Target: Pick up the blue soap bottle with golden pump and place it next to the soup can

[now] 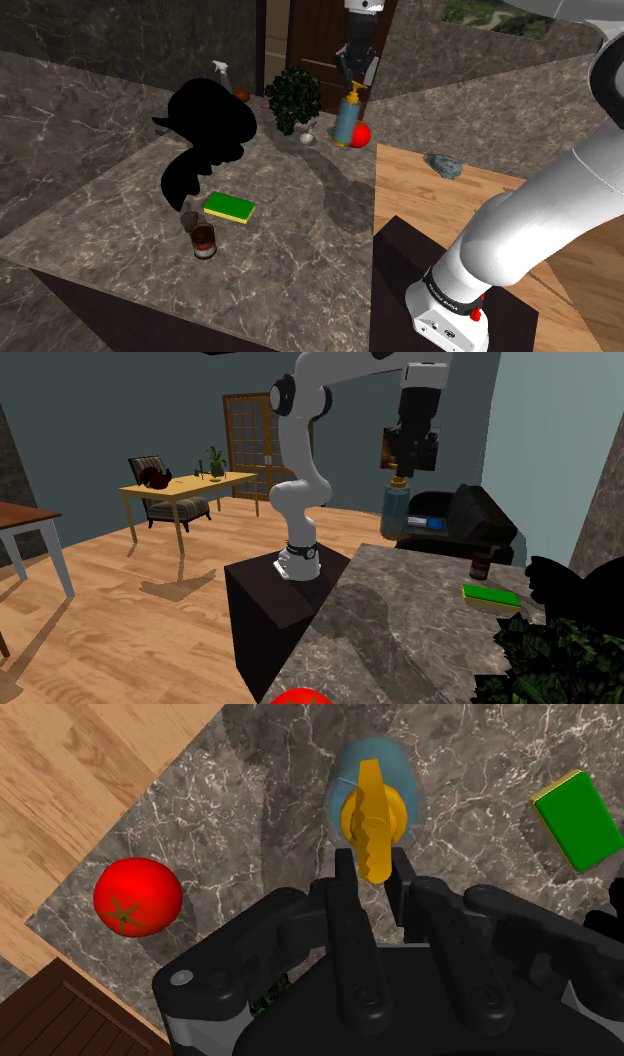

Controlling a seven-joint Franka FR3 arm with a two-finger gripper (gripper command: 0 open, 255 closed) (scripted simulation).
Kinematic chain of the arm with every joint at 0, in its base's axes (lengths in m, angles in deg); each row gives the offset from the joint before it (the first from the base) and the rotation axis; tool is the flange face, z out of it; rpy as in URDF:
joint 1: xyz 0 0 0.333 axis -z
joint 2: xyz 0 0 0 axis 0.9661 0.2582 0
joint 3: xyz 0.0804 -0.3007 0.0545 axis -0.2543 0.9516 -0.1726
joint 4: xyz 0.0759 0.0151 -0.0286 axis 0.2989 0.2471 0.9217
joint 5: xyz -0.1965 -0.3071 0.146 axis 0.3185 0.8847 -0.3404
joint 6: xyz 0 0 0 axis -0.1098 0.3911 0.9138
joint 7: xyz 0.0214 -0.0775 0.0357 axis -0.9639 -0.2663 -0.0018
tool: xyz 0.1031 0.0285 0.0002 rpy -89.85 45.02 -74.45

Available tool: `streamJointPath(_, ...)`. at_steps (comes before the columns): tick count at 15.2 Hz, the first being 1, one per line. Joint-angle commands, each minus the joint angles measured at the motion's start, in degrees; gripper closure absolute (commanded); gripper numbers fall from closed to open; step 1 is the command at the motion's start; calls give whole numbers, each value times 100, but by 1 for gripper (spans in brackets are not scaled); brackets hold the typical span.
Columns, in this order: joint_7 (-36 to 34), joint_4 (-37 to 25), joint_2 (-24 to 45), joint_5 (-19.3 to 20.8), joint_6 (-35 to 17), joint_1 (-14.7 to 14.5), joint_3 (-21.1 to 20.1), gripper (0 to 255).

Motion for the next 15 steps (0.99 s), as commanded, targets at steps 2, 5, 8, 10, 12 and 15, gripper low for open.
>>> streamJointPath(2,-457,21,4,-85,0,-177,-273,255)
streamJointPath(5,-880,25,45,-162,-24,-343,-532,255)
streamJointPath(8,-1303,-30,141,-231,-46,-509,-791,255)
streamJointPath(10,-1586,-100,235,-268,-60,-622,-962,255)
streamJointPath(12,-1871,-196,354,-296,-71,-735,-1131,255)
streamJointPath(15,-2300,-394,578,-315,-82,-910,-1381,255)
